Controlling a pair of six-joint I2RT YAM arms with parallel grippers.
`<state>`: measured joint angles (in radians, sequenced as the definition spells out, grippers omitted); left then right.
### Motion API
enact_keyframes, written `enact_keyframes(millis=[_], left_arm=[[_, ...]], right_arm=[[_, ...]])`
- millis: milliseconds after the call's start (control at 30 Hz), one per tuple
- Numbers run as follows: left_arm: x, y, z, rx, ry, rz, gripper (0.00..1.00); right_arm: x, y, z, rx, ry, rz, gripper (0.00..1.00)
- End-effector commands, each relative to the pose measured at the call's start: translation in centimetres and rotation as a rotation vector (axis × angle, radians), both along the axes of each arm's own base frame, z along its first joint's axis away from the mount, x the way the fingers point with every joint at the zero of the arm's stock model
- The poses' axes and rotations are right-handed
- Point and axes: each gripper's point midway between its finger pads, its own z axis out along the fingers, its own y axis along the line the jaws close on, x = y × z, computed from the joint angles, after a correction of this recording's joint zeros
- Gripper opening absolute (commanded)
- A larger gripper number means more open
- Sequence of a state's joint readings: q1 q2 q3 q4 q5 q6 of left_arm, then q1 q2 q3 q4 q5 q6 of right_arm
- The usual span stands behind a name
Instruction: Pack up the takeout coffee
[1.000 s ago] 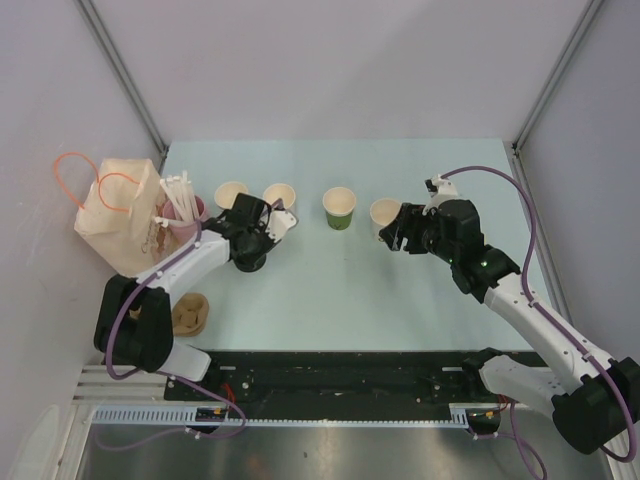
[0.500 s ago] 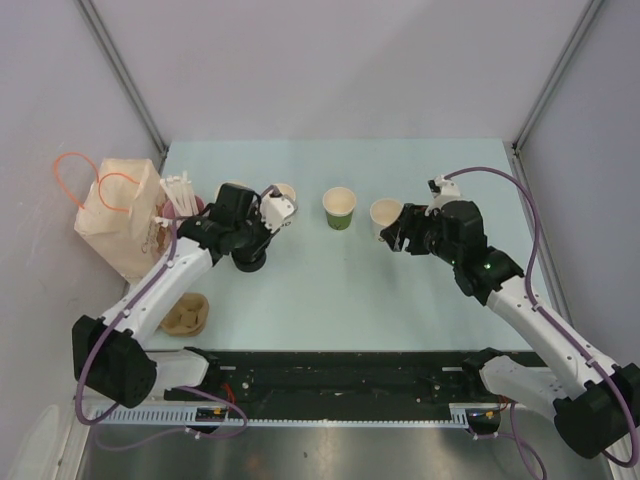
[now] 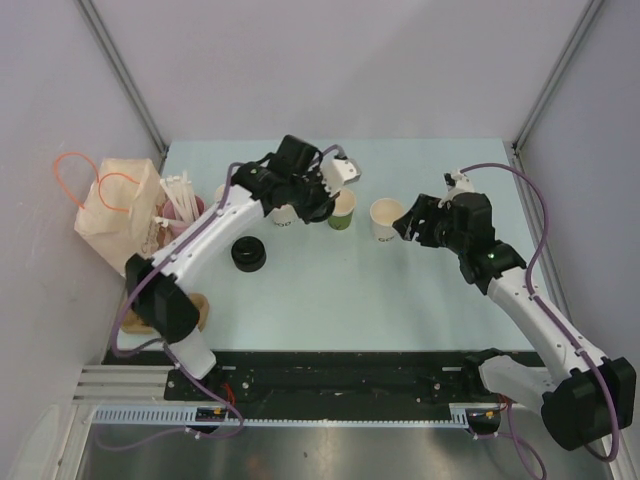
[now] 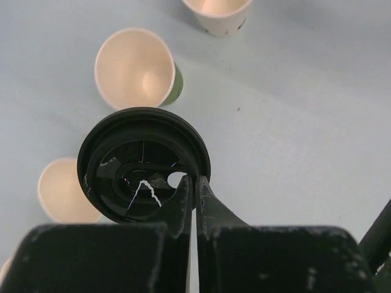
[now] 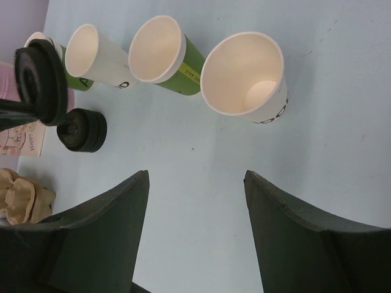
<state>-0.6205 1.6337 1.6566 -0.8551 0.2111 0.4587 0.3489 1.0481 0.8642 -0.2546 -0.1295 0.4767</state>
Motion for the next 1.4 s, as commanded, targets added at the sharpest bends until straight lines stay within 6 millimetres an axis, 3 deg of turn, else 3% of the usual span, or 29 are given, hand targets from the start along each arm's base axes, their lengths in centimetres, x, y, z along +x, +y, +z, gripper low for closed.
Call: enact_keyframes(millis=[0,67,133,167,200,267,300,433,567,733,1000,1367], left_arm=[[1.0,-3.4,0.2,-0.042,0.068,-0.043,0.01],[2.2,-4.5,-1.3,-0.028,0.101,-0.042,0.0],[3.4,-5.3,-0.6,-0.036,0.084,-0.042,0.01],[4.0,-5.6,-2.1,-0.012,0.111,-0.038,0.0],[4.6,-6.1,-1.2,-0.025,0.089,-0.039,0.0],[5.3,-6.5,-2.5,-0.004,0.111,-0.039,0.0],[5.8,-6.9,-2.0,-0.013,0.097,-0.04,0.0],[6.7,-7.4,-3.5,0.005,0.114,-0.04,0.0],[7.2,-7.7,-4.9,0.024,0.132,-0.04,0.0],[8.2,-7.6,-5.2,0.02,0.134,-0.015,0.0],[8.4,-7.0,-6.9,0.043,0.171,-0.002,0.0],[9.1,-7.1,-7.5,0.02,0.2,-0.001,0.0]], right_arm=[[0.7,-0.1,0.4,0.014,-0.018,0.004,0.69],[0.6,-0.4,-0.1,0.002,-0.002,-0.002,0.69],[0.5,-0.7,-0.6,-0.017,0.012,-0.006,0.69],[0.5,-1.0,-0.6,-0.019,0.015,-0.013,0.69],[0.4,-1.1,-0.7,-0.023,0.018,-0.013,0.69],[0.3,-1.4,-0.8,-0.03,0.024,-0.017,0.69],[0.2,-1.6,-0.9,-0.033,0.027,-0.022,0.69],[0.1,-2.3,-1.2,-0.05,0.039,-0.034,0.69],[0.0,-2.5,-1.4,-0.057,0.046,-0.039,0.69],[-0.4,-2.7,-1.5,-0.063,0.057,-0.043,0.69],[-0.7,-3.0,-1.5,-0.072,0.06,-0.046,0.7],[-1.2,-2.9,-1.3,-0.077,0.054,-0.04,0.7]])
